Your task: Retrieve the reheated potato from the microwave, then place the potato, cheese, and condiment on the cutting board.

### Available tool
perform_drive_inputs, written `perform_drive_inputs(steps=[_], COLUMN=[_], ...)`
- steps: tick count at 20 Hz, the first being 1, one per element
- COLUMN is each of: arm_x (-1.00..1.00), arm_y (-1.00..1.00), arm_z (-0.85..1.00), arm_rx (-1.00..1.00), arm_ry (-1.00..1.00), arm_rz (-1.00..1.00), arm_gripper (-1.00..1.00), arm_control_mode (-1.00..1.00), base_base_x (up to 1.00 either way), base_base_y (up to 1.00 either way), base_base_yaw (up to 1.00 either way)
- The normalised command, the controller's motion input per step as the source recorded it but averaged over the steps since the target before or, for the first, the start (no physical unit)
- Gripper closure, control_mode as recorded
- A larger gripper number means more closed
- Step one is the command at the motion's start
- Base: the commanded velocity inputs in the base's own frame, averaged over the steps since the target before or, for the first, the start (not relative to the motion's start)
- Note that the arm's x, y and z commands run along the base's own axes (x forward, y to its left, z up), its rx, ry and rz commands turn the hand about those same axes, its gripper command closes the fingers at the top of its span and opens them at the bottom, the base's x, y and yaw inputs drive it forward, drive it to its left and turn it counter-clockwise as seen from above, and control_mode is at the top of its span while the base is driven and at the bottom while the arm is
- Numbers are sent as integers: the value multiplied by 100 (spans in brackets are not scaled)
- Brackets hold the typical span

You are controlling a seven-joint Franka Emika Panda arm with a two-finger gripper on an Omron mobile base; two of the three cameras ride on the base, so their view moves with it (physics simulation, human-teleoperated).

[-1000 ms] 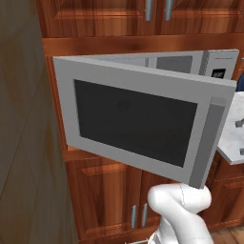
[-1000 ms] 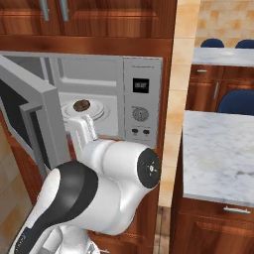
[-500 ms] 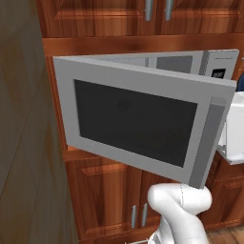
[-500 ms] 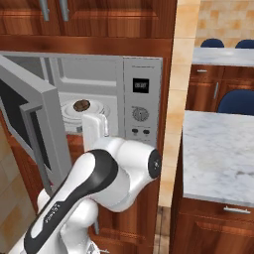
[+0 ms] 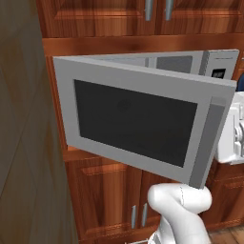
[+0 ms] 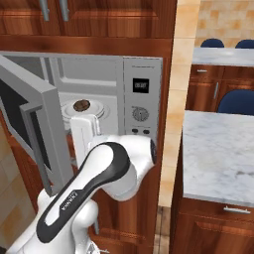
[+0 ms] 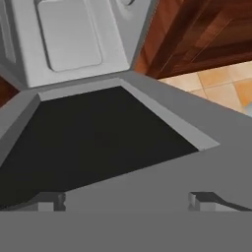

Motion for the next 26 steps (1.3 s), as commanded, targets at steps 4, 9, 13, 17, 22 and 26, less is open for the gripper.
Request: perform_drive_inputs(steps=[4,9,13,17,22,26], arm_x=[-36,-48,-54,-40,-33,-21], arm_y=[34,39,57,64,70,73], arm_z=[0,0,-2,-1,-4,-4], arm_rx=[2,3,2,2,1,0], arm_ry=[0,-4,-11,-9,-9,-7], arm_rz=[18,10,0,0,0,0], arm_gripper=[-100,-100,-100,-100,-100,-100], arm_control_mode=[-100,-100,-100,-100,-100,-100], base_base_x=[0,0,0,0,0,0], base_base_y=[0,0,0,0,0,0], base_base_yaw=[0,0,0,0,0,0])
